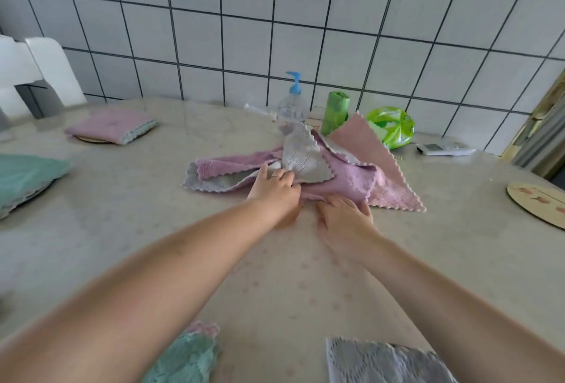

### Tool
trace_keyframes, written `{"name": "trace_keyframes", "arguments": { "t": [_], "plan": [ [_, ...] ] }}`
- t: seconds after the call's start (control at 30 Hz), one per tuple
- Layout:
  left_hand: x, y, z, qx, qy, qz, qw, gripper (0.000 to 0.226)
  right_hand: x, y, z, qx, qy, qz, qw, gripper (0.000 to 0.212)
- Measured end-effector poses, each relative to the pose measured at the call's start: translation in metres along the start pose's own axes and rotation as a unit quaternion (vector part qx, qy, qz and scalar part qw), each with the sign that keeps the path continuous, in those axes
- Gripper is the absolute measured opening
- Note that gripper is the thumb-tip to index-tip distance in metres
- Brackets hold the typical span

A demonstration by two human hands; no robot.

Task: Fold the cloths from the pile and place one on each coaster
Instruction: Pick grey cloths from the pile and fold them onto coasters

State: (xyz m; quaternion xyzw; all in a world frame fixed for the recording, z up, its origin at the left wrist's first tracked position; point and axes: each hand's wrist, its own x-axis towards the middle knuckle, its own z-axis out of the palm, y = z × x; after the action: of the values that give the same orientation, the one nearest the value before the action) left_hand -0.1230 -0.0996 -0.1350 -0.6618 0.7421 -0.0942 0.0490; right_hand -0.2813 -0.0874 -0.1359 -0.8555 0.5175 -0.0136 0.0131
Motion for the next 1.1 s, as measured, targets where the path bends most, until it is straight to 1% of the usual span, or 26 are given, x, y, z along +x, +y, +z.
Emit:
{"name": "trace_keyframes", "arguments": {
  "t": [0.07, 0.13, 0.27, 0.37, 0.43, 0.5, 0.6, 0.67, 0.7, 0.77, 0.9, 0.97, 1.1],
  "plan": [
    [0.004, -0.002, -0.005, 0.038, 0.016, 0.001, 0.999, 0.040, 0.000, 0.001, -0.004, 0.011, 0.030, 0.004, 0.999, 0.036],
    [0.005, -0.008, -0.016, 0.039, 0.053, -0.004, 0.998, 0.038, 0.001, 0.006, -0.011, 0.027, 0.069, -0.001, 0.997, 0.033],
    [-0.002, -0.031, -0.048, 0.074, 0.138, 0.014, 0.988, 0.036, 0.001, 0.018, -0.036, 0.049, 0.144, -0.005, 0.988, 0.045],
    [-0.013, -0.048, -0.078, 0.030, 0.180, 0.009, 0.983, 0.044, 0.000, 0.022, -0.059, 0.052, 0.213, -0.026, 0.975, 0.035],
    [-0.023, -0.055, -0.098, 0.005, 0.204, 0.005, 0.979, 0.035, -0.006, 0.018, -0.080, 0.062, 0.239, -0.038, 0.968, 0.033],
    [-0.030, -0.062, -0.113, 0.010, 0.246, 0.004, 0.969, 0.031, -0.015, 0.015, -0.103, 0.079, 0.264, -0.040, 0.961, 0.039],
    [-0.044, -0.073, -0.135, 0.012, 0.328, 0.031, 0.944, 0.024, -0.026, 0.013, -0.133, 0.078, 0.320, -0.050, 0.943, 0.049],
    [-0.055, -0.081, -0.152, 0.005, 0.372, 0.040, 0.927, 0.027, -0.032, 0.012, -0.149, 0.093, 0.354, -0.054, 0.929, 0.050],
    [-0.061, -0.085, -0.160, -0.001, 0.377, 0.038, 0.926, 0.029, -0.035, 0.012, -0.157, 0.105, 0.369, -0.056, 0.922, 0.048],
    [-0.073, -0.093, -0.172, -0.029, 0.354, 0.010, 0.935, 0.026, -0.042, 0.014, -0.170, 0.123, 0.392, -0.064, 0.909, 0.043],
    [-0.090, -0.115, -0.175, -0.138, 0.314, -0.031, 0.939, 0.013, -0.052, 0.013, -0.186, 0.186, 0.371, -0.043, 0.909, 0.032],
    [-0.099, -0.125, -0.168, -0.176, 0.304, -0.039, 0.935, 0.006, -0.055, 0.011, -0.189, 0.234, 0.368, -0.022, 0.900, 0.026],
    [-0.116, -0.143, -0.150, -0.210, 0.284, -0.077, 0.932, 0.014, -0.049, 0.009, -0.182, 0.332, 0.359, 0.016, 0.872, 0.023]
  ]
}}
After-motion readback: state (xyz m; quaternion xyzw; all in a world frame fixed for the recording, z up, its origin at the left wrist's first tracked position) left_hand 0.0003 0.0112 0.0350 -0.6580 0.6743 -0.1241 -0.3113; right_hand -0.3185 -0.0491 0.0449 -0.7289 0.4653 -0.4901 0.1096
